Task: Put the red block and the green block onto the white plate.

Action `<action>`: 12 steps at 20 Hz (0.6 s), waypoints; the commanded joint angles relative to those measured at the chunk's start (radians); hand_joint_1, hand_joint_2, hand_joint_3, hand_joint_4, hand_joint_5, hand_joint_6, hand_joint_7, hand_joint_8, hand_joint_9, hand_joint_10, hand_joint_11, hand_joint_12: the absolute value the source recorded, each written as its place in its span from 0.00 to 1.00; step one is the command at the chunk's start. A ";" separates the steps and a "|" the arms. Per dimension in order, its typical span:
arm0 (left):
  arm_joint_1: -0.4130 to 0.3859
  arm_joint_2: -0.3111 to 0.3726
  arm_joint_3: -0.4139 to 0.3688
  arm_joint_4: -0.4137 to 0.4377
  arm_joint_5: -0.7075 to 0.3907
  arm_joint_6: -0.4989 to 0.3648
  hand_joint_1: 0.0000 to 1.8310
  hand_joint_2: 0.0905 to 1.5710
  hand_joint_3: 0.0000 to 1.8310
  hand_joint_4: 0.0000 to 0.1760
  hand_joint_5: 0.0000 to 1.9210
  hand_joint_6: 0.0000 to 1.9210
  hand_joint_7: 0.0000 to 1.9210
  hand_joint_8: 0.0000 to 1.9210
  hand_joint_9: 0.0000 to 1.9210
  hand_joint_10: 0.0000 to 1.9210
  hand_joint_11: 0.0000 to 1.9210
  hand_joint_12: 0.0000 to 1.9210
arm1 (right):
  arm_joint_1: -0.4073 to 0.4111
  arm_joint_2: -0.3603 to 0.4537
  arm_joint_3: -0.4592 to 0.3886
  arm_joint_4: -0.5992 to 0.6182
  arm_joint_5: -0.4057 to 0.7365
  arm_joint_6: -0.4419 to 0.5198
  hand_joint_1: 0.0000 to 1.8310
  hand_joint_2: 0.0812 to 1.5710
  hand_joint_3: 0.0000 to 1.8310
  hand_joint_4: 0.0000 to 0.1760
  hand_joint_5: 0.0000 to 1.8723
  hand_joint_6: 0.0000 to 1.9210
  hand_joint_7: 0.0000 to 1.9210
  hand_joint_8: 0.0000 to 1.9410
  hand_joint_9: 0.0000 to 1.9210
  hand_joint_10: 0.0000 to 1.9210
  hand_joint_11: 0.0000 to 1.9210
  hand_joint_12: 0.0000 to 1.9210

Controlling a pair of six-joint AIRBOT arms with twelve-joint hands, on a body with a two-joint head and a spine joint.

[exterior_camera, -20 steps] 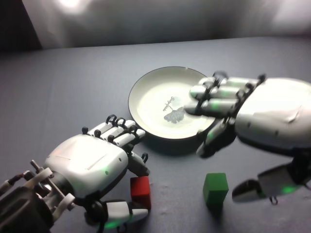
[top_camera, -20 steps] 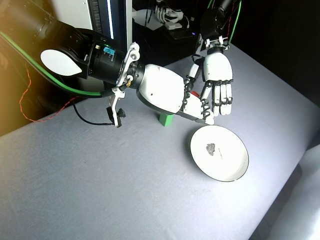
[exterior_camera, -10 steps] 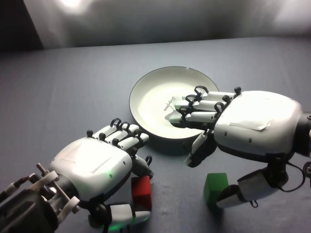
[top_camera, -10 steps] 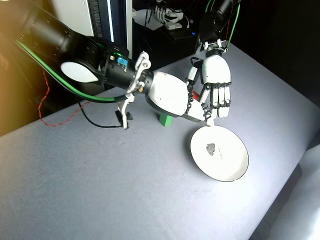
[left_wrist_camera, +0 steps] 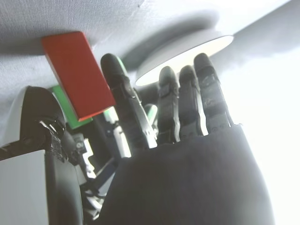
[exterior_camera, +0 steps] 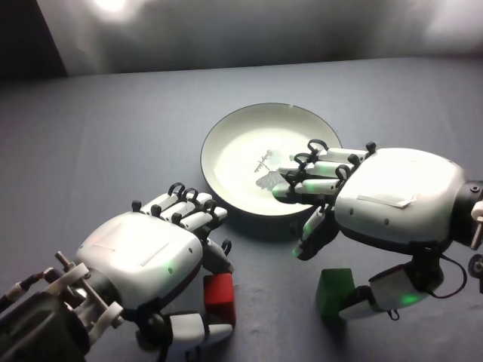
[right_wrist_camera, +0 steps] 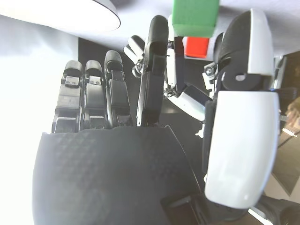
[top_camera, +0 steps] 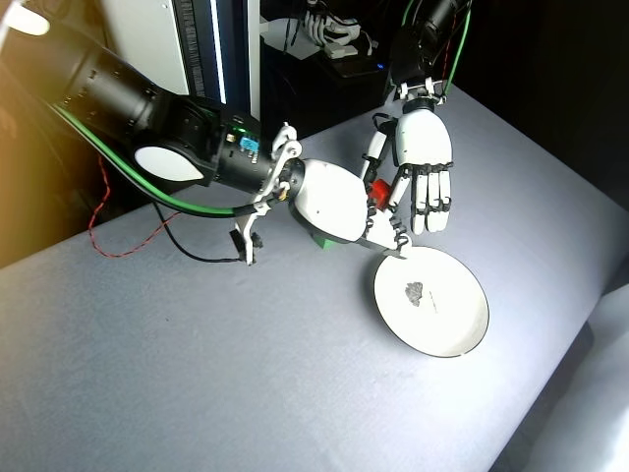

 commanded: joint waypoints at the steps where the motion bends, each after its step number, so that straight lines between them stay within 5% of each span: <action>1: -0.015 -0.001 0.002 0.044 -0.089 0.005 0.35 0.66 0.00 0.63 0.42 0.00 0.11 0.00 0.04 0.00 0.00 0.20 | -0.003 0.005 0.003 -0.005 0.105 0.001 0.48 0.51 0.00 0.62 0.48 0.00 0.11 0.01 0.03 0.01 0.00 0.00; 2: -0.017 -0.002 0.003 0.042 -0.089 0.007 0.34 0.66 0.00 0.72 0.43 0.00 0.12 0.00 0.04 0.00 0.00 0.24 | -0.013 0.000 0.007 -0.004 0.115 0.001 0.48 0.52 0.00 0.60 0.48 0.00 0.11 0.00 0.03 0.01 0.00 0.00; 4: -0.021 -0.002 0.004 0.040 -0.089 0.008 0.35 0.66 0.00 0.73 0.43 0.00 0.12 0.00 0.04 0.00 0.00 0.21 | -0.022 -0.017 0.020 0.002 0.131 0.001 0.45 0.53 0.00 0.68 0.47 0.00 0.10 0.00 0.02 0.00 0.00 0.00; 5: -0.023 -0.004 0.004 0.038 -0.089 0.011 0.38 0.65 0.00 0.60 0.44 0.00 0.13 0.00 0.04 0.00 0.00 0.12 | -0.021 -0.028 0.029 0.030 0.131 0.001 0.49 0.52 0.00 0.53 0.48 0.00 0.10 0.00 0.02 0.00 0.00 0.00; 6: -0.024 -0.005 0.004 0.037 -0.089 0.011 0.38 0.65 0.00 0.60 0.44 0.00 0.13 0.00 0.04 0.00 0.00 0.12 | -0.020 -0.031 0.031 0.047 0.128 0.001 0.49 0.52 0.00 0.53 0.48 0.00 0.10 0.00 0.02 0.00 0.00 0.00; 7: -0.025 -0.005 0.004 0.036 -0.089 0.012 0.34 0.67 0.00 0.73 0.43 0.00 0.11 0.00 0.03 0.00 0.00 0.09 | -0.020 -0.031 0.031 0.068 0.128 0.001 0.48 0.51 0.00 0.54 0.47 0.00 0.10 0.00 0.03 0.00 0.00 0.00; 9: -0.024 -0.007 0.004 0.036 -0.089 0.012 0.34 0.66 0.00 0.77 0.43 0.00 0.12 0.00 0.05 0.00 0.00 0.17 | -0.019 -0.032 0.031 0.095 0.129 0.001 0.49 0.51 0.00 0.48 0.48 0.01 0.12 0.01 0.02 0.00 0.00 0.00; 12: -0.024 -0.007 0.004 0.036 -0.089 0.013 0.34 0.66 0.00 0.75 0.42 0.00 0.11 0.00 0.04 0.00 0.00 0.18 | -0.029 -0.032 0.031 0.095 0.128 -0.001 0.49 0.52 0.00 0.52 0.48 0.00 0.11 0.00 0.03 0.00 0.00 0.00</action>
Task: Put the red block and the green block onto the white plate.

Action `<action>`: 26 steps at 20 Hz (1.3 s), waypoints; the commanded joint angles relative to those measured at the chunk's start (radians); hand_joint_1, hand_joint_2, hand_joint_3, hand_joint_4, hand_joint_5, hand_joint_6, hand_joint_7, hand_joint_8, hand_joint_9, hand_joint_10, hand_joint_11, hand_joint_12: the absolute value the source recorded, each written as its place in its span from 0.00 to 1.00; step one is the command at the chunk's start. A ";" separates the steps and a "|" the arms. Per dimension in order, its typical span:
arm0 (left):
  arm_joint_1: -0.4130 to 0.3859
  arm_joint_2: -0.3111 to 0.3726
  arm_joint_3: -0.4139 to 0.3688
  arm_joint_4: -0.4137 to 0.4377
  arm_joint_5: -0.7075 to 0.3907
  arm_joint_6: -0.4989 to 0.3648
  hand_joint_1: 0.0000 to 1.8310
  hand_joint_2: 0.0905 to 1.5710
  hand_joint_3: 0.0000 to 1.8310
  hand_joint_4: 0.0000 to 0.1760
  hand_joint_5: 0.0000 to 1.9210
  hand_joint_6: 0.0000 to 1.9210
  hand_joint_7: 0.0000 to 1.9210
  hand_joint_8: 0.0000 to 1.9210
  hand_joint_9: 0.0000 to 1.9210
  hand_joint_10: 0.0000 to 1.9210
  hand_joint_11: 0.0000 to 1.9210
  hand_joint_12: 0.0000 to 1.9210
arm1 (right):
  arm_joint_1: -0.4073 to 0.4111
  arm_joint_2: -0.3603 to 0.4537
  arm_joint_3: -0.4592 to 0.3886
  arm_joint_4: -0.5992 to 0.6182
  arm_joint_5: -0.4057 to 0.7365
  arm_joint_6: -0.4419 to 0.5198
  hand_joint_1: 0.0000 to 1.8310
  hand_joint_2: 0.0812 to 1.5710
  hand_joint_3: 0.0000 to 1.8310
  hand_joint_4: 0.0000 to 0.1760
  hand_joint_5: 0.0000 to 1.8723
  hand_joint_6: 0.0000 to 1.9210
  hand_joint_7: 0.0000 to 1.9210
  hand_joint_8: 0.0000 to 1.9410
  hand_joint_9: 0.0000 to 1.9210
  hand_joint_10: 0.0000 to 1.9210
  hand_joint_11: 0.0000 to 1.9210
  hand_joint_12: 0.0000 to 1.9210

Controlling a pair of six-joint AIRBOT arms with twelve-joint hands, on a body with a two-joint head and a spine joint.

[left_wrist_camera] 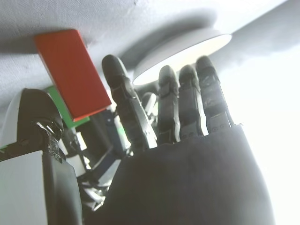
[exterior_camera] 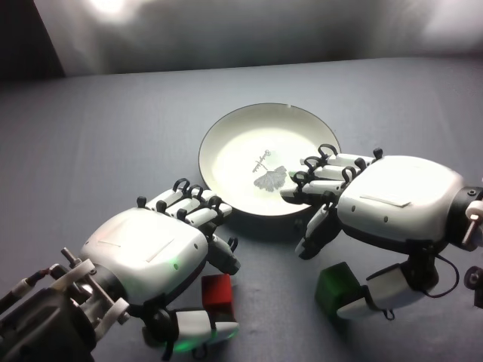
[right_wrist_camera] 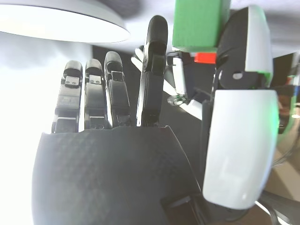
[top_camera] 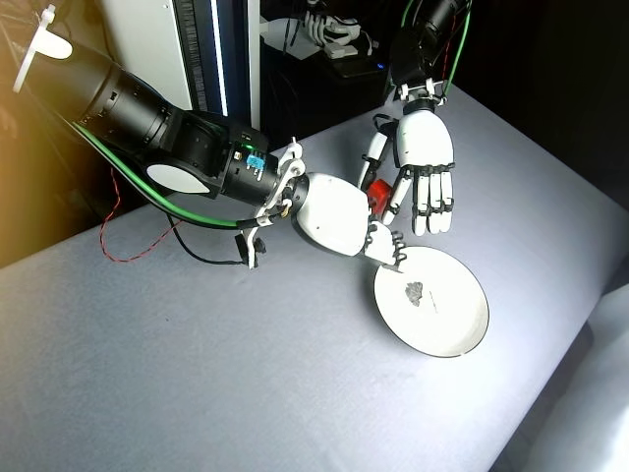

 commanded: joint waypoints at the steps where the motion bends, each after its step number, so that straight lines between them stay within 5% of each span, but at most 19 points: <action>1: -0.010 0.003 0.001 0.044 -0.089 0.001 0.34 0.66 0.00 0.75 0.42 0.00 0.11 0.00 0.04 0.00 0.00 0.18 | -0.002 0.007 -0.002 -0.011 0.101 -0.001 0.49 0.52 0.00 0.52 0.48 0.00 0.11 0.00 0.03 0.00 0.00 0.00; 3: -0.010 0.002 0.001 0.044 -0.089 0.001 0.34 0.66 0.00 0.75 0.43 0.00 0.12 0.00 0.04 0.00 0.00 0.21 | -0.005 0.007 -0.002 -0.011 0.100 -0.003 0.48 0.52 0.00 0.56 0.48 0.00 0.10 0.00 0.03 0.00 0.00 0.00; 4: -0.010 0.002 0.001 0.044 -0.089 0.001 0.33 0.67 0.00 0.72 0.42 0.00 0.11 0.00 0.04 0.00 0.00 0.18 | -0.006 0.007 -0.002 -0.012 0.098 -0.004 0.49 0.52 0.00 0.50 0.48 0.00 0.10 0.00 0.02 0.00 0.00 0.00; 6: -0.010 0.002 0.001 0.044 -0.089 0.001 0.34 0.67 0.00 0.66 0.42 0.00 0.10 0.00 0.04 0.00 0.00 0.18 | -0.013 0.008 -0.002 -0.021 0.096 -0.005 0.47 0.52 0.00 0.62 0.48 0.00 0.09 0.00 0.02 0.00 0.00 0.00; 8: -0.010 0.002 0.001 0.044 -0.089 0.001 0.34 0.67 0.00 0.69 0.42 0.00 0.10 0.00 0.04 0.00 0.00 0.18 | -0.026 0.008 -0.002 -0.040 0.096 -0.005 0.49 0.52 0.00 0.53 0.48 0.00 0.11 0.01 0.03 0.00 0.00 0.00; 11: -0.012 0.002 0.001 0.044 -0.089 0.001 0.33 0.67 0.00 0.77 0.42 0.00 0.10 0.00 0.04 0.00 0.00 0.21 | -0.037 0.008 -0.002 -0.048 0.096 -0.005 0.49 0.52 0.00 0.61 0.49 0.01 0.13 0.01 0.03 0.00 0.00 0.00; 13: -0.013 0.002 0.001 0.044 -0.089 0.001 0.35 0.67 0.00 0.66 0.43 0.00 0.10 0.00 0.04 0.00 0.00 0.19 | -0.037 0.008 -0.002 -0.048 0.099 -0.005 0.51 0.52 0.00 0.47 0.50 0.01 0.12 0.00 0.03 0.00 0.00 0.00; 16: -0.013 0.002 0.001 0.044 -0.089 0.001 0.34 0.68 0.00 0.68 0.43 0.00 0.10 0.00 0.03 0.00 0.00 0.20 | -0.039 0.008 -0.001 -0.048 0.103 -0.006 0.50 0.52 0.00 0.51 0.50 0.01 0.12 0.00 0.04 0.00 0.00 0.00; 17: -0.013 0.002 0.001 0.044 -0.089 0.001 0.33 0.69 0.00 0.71 0.43 0.00 0.10 0.00 0.03 0.00 0.00 0.19 | -0.040 0.008 0.000 -0.048 0.104 -0.007 0.51 0.52 0.00 0.46 0.51 0.01 0.12 0.00 0.05 0.01 0.00 0.00; 18: -0.013 0.002 0.001 0.044 -0.089 0.001 0.36 0.69 0.00 0.64 0.44 0.00 0.10 0.00 0.03 0.00 0.00 0.16 | -0.040 0.008 0.001 -0.048 0.105 -0.007 0.52 0.51 0.00 0.37 0.53 0.01 0.13 0.01 0.05 0.01 0.00 0.00; 19: -0.013 0.002 0.001 0.044 -0.089 0.001 0.38 0.69 0.00 0.66 0.46 0.01 0.11 0.00 0.03 0.00 0.00 0.16 | -0.040 0.008 0.001 -0.048 0.106 -0.007 0.52 0.53 0.00 0.39 0.53 0.01 0.13 0.00 0.06 0.01 0.00 0.00; 20: -0.014 0.002 0.002 0.044 -0.089 0.001 0.41 0.69 0.00 0.58 0.49 0.01 0.11 0.00 0.04 0.00 0.00 0.18 | -0.040 0.008 0.001 -0.048 0.110 -0.007 0.54 0.53 0.00 0.23 0.54 0.01 0.14 0.01 0.07 0.01 0.00 0.00; 21: -0.015 0.002 0.002 0.044 -0.089 0.001 0.54 0.67 0.00 0.92 0.54 0.35 0.14 0.01 0.06 0.00 0.00 0.23 | -0.040 0.008 0.001 -0.048 0.115 -0.007 0.53 0.57 0.01 0.27 0.55 0.01 0.16 0.00 0.08 0.01 0.00 0.00; 22: -0.015 0.002 0.002 0.044 -0.089 0.001 0.55 0.67 0.00 0.98 0.53 0.45 0.14 0.00 0.06 0.00 0.00 0.26 | -0.040 0.008 0.001 -0.048 0.118 -0.007 0.57 0.63 0.01 0.85 0.58 0.32 0.17 0.00 0.11 0.00 0.00 0.00; 23: -0.016 0.002 0.002 0.044 -0.089 0.001 0.55 0.69 0.00 1.00 0.51 0.51 0.13 0.00 0.05 0.00 0.00 0.24 | -0.040 0.008 0.001 -0.048 0.122 -0.007 0.57 0.65 0.00 0.97 0.57 0.41 0.18 0.00 0.12 0.00 0.00 0.00; 25: -0.017 0.002 0.001 0.044 -0.089 0.003 0.56 0.68 0.00 1.00 0.53 0.48 0.14 0.00 0.05 0.00 0.00 0.26 | -0.040 0.007 0.001 -0.048 0.124 -0.007 0.59 0.65 0.00 0.87 0.61 0.37 0.22 0.01 0.13 0.00 0.00 0.00; 26: -0.017 0.002 0.001 0.044 -0.089 0.004 0.56 0.69 0.00 1.00 0.52 0.50 0.13 0.00 0.03 0.00 0.00 0.17 | -0.040 0.007 0.001 -0.048 0.124 -0.007 0.59 0.64 0.00 0.89 0.62 0.36 0.23 0.00 0.12 0.00 0.00 0.00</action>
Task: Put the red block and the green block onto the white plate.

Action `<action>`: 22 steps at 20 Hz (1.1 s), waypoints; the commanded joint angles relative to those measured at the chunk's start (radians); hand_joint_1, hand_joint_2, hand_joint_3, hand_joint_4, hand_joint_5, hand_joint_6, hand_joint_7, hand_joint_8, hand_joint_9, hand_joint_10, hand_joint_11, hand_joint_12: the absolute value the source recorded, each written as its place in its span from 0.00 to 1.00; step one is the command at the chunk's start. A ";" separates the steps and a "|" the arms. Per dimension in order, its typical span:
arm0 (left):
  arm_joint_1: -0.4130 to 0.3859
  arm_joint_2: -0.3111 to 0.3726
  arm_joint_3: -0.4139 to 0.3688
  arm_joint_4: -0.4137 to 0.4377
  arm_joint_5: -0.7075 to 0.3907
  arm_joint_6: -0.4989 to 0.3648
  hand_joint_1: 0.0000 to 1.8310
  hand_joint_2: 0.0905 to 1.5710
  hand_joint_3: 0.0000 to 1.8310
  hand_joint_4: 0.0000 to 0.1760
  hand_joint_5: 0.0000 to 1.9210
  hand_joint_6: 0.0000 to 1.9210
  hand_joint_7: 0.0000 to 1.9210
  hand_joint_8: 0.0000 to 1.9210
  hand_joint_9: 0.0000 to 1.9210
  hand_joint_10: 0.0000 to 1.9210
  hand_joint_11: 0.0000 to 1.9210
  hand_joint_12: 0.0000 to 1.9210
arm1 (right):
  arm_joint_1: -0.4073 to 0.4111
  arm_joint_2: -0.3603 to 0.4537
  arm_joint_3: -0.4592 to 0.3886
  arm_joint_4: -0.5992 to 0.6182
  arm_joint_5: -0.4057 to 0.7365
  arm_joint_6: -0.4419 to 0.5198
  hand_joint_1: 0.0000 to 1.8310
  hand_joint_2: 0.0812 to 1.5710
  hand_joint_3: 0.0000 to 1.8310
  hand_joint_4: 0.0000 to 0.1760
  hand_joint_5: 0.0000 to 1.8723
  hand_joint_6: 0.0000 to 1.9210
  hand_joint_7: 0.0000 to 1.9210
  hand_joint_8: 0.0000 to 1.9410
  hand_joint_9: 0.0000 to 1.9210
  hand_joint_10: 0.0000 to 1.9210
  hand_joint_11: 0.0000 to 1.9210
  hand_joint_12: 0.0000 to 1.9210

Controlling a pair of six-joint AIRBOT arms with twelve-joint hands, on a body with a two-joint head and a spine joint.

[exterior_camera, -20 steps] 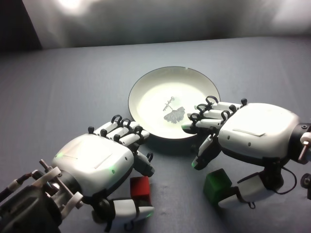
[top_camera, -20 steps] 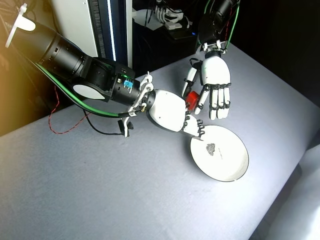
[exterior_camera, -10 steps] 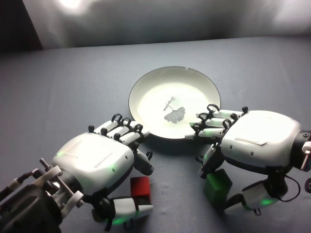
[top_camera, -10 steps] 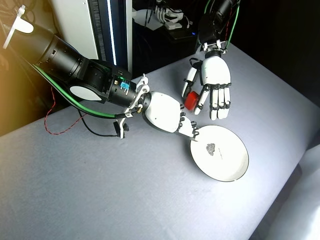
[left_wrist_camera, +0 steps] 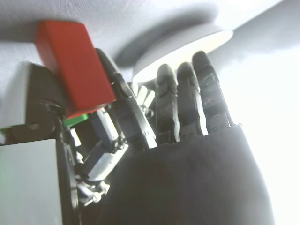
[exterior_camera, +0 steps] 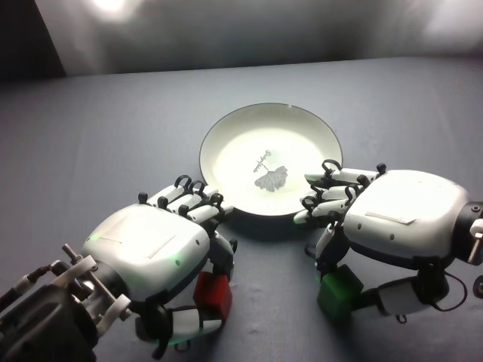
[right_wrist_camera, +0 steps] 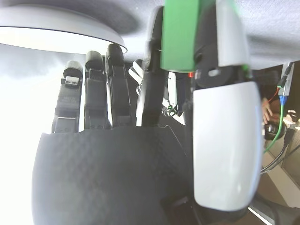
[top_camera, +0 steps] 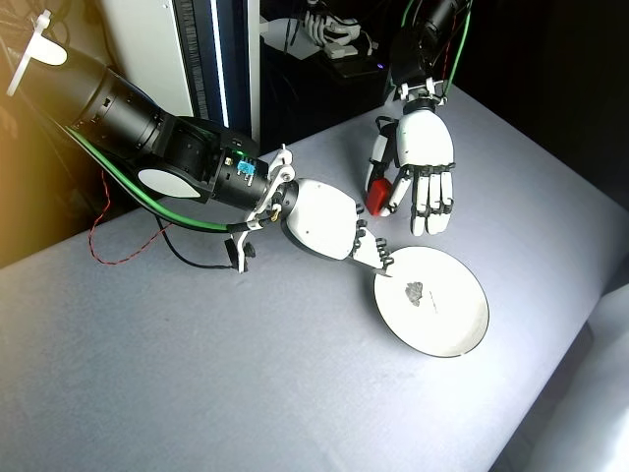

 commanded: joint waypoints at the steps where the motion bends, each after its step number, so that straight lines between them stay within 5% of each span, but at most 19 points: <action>1: -0.006 0.002 0.002 0.044 -0.089 0.001 0.56 0.68 0.00 1.00 0.52 0.49 0.13 0.00 0.03 0.00 0.00 0.14 | 0.002 0.007 -0.001 -0.009 0.111 0.002 0.59 0.64 0.00 0.87 0.62 0.34 0.24 0.00 0.13 0.00 0.00 0.00; 2: -0.006 0.002 0.001 0.044 -0.089 0.002 0.56 0.68 0.00 1.00 0.52 0.49 0.14 0.00 0.03 0.00 0.00 0.15 | 0.001 0.007 -0.001 -0.009 0.111 0.002 0.59 0.64 0.00 0.81 0.62 0.35 0.24 0.00 0.12 0.00 0.00 0.00; 3: -0.006 0.002 0.001 0.044 -0.089 0.002 0.57 0.67 0.00 1.00 0.55 0.45 0.16 0.01 0.05 0.01 0.00 0.19 | 0.001 0.007 -0.001 -0.009 0.112 0.003 0.59 0.64 0.00 0.96 0.62 0.36 0.22 0.00 0.12 0.00 0.00 0.00; 4: -0.006 0.002 0.001 0.044 -0.089 0.002 0.57 0.67 0.00 1.00 0.55 0.45 0.17 0.00 0.05 0.00 0.00 0.22 | 0.004 0.008 -0.001 -0.009 0.114 0.004 0.59 0.64 0.00 0.79 0.62 0.36 0.22 0.00 0.12 0.00 0.00 0.00; 6: -0.009 0.003 0.001 0.044 -0.088 0.002 0.58 0.67 0.00 0.81 0.55 0.45 0.16 0.00 0.05 0.00 0.00 0.20 | 0.026 0.009 -0.002 -0.003 0.114 0.011 0.59 0.64 0.00 0.88 0.62 0.35 0.24 0.01 0.13 0.01 0.00 0.00; 9: -0.030 0.010 0.003 0.049 -0.086 0.008 0.57 0.66 0.00 1.00 0.55 0.44 0.17 0.00 0.05 0.00 0.00 0.22 | 0.080 0.024 -0.004 0.037 0.099 0.021 0.59 0.64 0.00 1.00 0.61 0.37 0.24 0.00 0.13 0.00 0.00 0.00; 15: -0.114 0.021 0.037 0.058 -0.032 0.026 0.57 0.66 0.00 1.00 0.55 0.44 0.18 0.00 0.06 0.00 0.00 0.24 | 0.208 0.031 0.013 0.108 0.068 0.027 0.59 0.64 0.00 1.00 0.62 0.35 0.23 0.00 0.11 0.00 0.00 0.00; 22: -0.241 0.005 0.139 0.101 0.086 -0.001 0.56 0.67 0.00 1.00 0.54 0.46 0.18 0.00 0.08 0.00 0.00 0.31 | 0.265 -0.059 0.190 0.125 0.050 0.036 0.58 0.64 0.00 1.00 0.61 0.37 0.25 0.00 0.14 0.00 0.01 0.01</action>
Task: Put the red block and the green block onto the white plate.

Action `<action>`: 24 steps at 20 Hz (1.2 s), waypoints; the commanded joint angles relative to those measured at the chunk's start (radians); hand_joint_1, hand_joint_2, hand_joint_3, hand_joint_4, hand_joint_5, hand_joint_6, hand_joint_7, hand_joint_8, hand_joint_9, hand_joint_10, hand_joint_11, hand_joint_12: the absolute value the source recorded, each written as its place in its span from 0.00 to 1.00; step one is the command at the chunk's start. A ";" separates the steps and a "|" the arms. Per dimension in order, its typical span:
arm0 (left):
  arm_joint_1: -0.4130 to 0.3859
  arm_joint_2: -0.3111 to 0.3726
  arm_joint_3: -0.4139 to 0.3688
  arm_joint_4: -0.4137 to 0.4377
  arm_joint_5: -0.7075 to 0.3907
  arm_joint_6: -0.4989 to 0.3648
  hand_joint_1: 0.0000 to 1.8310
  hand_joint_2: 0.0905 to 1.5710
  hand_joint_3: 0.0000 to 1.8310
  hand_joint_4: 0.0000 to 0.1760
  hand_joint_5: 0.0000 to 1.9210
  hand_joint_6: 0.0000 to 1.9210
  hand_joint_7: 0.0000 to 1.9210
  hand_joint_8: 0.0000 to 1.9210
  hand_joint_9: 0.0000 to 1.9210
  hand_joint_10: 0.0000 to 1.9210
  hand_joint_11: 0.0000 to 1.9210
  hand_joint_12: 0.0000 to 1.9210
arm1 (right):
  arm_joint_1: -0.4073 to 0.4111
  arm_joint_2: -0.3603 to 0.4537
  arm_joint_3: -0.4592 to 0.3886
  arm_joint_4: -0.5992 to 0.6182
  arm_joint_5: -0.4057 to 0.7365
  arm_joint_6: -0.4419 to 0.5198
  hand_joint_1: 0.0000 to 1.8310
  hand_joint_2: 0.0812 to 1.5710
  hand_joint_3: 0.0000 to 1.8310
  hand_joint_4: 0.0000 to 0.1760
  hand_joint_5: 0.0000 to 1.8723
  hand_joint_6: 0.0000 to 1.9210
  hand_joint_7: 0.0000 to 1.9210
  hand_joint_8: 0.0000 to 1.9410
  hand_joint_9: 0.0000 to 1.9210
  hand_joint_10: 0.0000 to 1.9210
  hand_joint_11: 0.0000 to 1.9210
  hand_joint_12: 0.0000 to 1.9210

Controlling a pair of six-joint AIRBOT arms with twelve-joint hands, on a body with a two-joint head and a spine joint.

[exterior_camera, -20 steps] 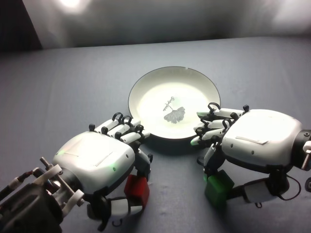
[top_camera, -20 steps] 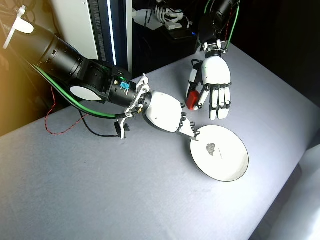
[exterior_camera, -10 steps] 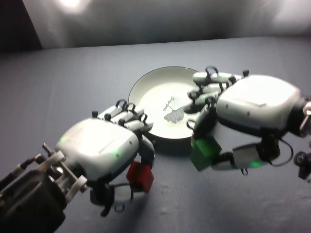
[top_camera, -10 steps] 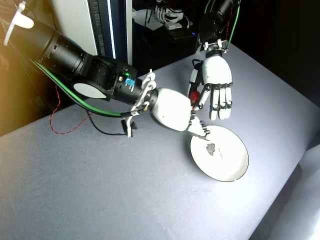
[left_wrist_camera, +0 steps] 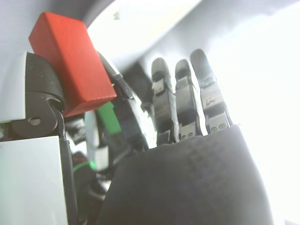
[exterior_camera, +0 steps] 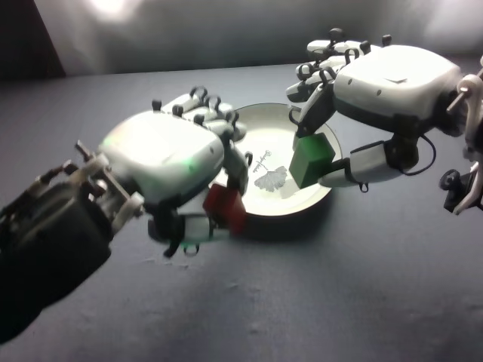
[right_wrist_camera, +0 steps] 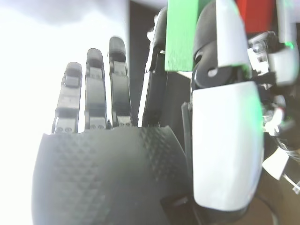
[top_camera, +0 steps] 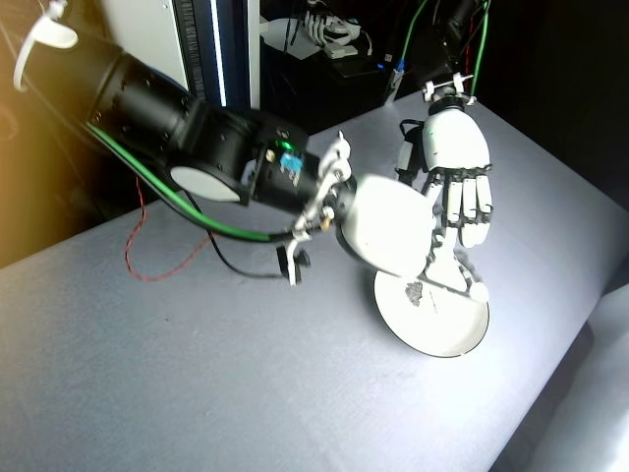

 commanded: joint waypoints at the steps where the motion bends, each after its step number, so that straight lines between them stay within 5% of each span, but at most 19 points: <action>1: -0.016 -0.001 0.010 0.053 -0.071 -0.019 0.56 0.67 0.00 1.00 0.54 0.46 0.18 0.00 0.07 0.00 0.00 0.28 | 0.003 -0.001 0.012 -0.009 0.108 0.009 0.58 0.65 0.00 1.00 0.60 0.38 0.25 0.00 0.14 0.00 0.01 0.01; 6: -0.065 -0.075 0.135 0.106 -0.044 -0.111 0.57 0.67 0.00 0.92 0.55 0.44 0.18 0.00 0.07 0.00 0.00 0.26 | -0.055 -0.088 0.145 0.051 0.137 0.021 0.58 0.66 0.00 1.00 0.58 0.41 0.26 0.00 0.13 0.00 0.00 0.00; 8: -0.080 -0.105 0.187 0.130 -0.044 -0.151 0.56 0.67 0.00 1.00 0.54 0.47 0.18 0.00 0.06 0.00 0.00 0.26 | -0.067 -0.100 0.155 0.051 0.159 0.025 0.58 0.66 0.00 1.00 0.58 0.41 0.27 0.00 0.13 0.00 0.00 0.00; 9: -0.088 -0.117 0.210 0.134 -0.044 -0.159 0.57 0.67 0.00 0.88 0.54 0.45 0.19 0.00 0.06 0.00 0.00 0.27 | -0.069 -0.106 0.158 0.051 0.160 0.027 0.58 0.65 0.00 1.00 0.59 0.40 0.28 0.00 0.14 0.00 0.01 0.00; 10: -0.097 -0.129 0.235 0.137 -0.044 -0.168 0.56 0.67 0.00 0.98 0.53 0.47 0.19 0.00 0.06 0.00 0.00 0.26 | -0.073 -0.111 0.159 0.054 0.166 0.027 0.58 0.66 0.00 1.00 0.58 0.41 0.27 0.00 0.14 0.00 0.00 0.00; 11: -0.100 -0.136 0.248 0.137 -0.044 -0.173 0.57 0.67 0.00 0.86 0.54 0.47 0.19 0.00 0.06 0.00 0.00 0.26 | -0.077 -0.114 0.158 0.059 0.168 0.028 0.58 0.66 0.00 1.00 0.58 0.41 0.28 0.00 0.14 0.00 0.00 0.00; 12: -0.103 -0.143 0.264 0.137 -0.044 -0.178 0.56 0.68 0.00 0.96 0.53 0.47 0.19 0.00 0.07 0.00 0.00 0.27 | -0.081 -0.117 0.158 0.063 0.168 0.029 0.58 0.66 0.00 1.00 0.58 0.41 0.28 0.01 0.15 0.00 0.00 0.00; 13: -0.107 -0.152 0.285 0.139 -0.044 -0.184 0.57 0.67 0.00 0.88 0.54 0.47 0.19 0.00 0.07 0.00 0.00 0.29 | -0.084 -0.120 0.158 0.067 0.168 0.029 0.58 0.65 0.00 1.00 0.59 0.40 0.29 0.00 0.14 0.00 0.00 0.00; 14: -0.110 -0.157 0.303 0.146 -0.044 -0.194 0.56 0.68 0.00 0.97 0.53 0.48 0.18 0.00 0.06 0.00 0.00 0.27 | -0.087 -0.122 0.158 0.076 0.180 0.029 0.58 0.66 0.00 1.00 0.58 0.41 0.28 0.00 0.14 0.00 0.00 0.00; 16: -0.110 -0.167 0.335 0.176 -0.044 -0.231 0.56 0.68 0.00 1.00 0.52 0.50 0.17 0.00 0.06 0.00 0.00 0.29 | -0.089 -0.124 0.159 0.081 0.194 0.028 0.57 0.66 0.00 1.00 0.58 0.42 0.28 0.00 0.14 0.00 0.00 0.00; 17: -0.110 -0.172 0.347 0.185 -0.044 -0.244 0.57 0.67 0.00 0.86 0.54 0.47 0.19 0.00 0.08 0.01 0.00 0.33 | -0.088 -0.125 0.159 0.081 0.196 0.028 0.58 0.65 0.00 1.00 0.59 0.40 0.27 0.00 0.14 0.00 0.00 0.00; 18: -0.109 -0.178 0.366 0.201 -0.044 -0.262 0.56 0.68 0.00 0.92 0.52 0.49 0.18 0.00 0.07 0.00 0.00 0.28 | -0.087 -0.127 0.160 0.081 0.196 0.028 0.57 0.66 0.00 1.00 0.58 0.41 0.27 0.00 0.13 0.00 0.00 0.00; 19: -0.109 -0.182 0.376 0.209 -0.044 -0.272 0.57 0.69 0.00 0.64 0.52 0.50 0.19 0.00 0.07 0.00 0.00 0.28 | -0.087 -0.128 0.160 0.081 0.199 0.028 0.57 0.66 0.00 1.00 0.58 0.42 0.27 0.00 0.14 0.00 0.00 0.00; 21: -0.109 -0.190 0.394 0.216 -0.045 -0.284 0.56 0.69 0.00 0.77 0.52 0.50 0.20 0.00 0.07 0.00 0.00 0.29 | -0.083 -0.128 0.162 0.082 0.204 0.028 0.57 0.66 0.00 1.00 0.58 0.42 0.27 0.00 0.14 0.00 0.00 0.00; 23: -0.109 -0.200 0.409 0.214 -0.050 -0.292 0.57 0.68 0.00 0.70 0.53 0.48 0.22 0.00 0.08 0.00 0.00 0.34 | -0.074 -0.128 0.167 0.082 0.204 0.029 0.57 0.66 0.00 1.00 0.57 0.44 0.26 0.00 0.14 0.00 0.00 0.00; 24: -0.110 -0.203 0.412 0.212 -0.052 -0.292 0.56 0.69 0.00 0.80 0.52 0.50 0.21 0.00 0.08 0.00 0.00 0.33 | -0.069 -0.128 0.169 0.082 0.204 0.029 0.57 0.66 0.00 1.00 0.57 0.43 0.27 0.00 0.14 0.00 0.00 0.00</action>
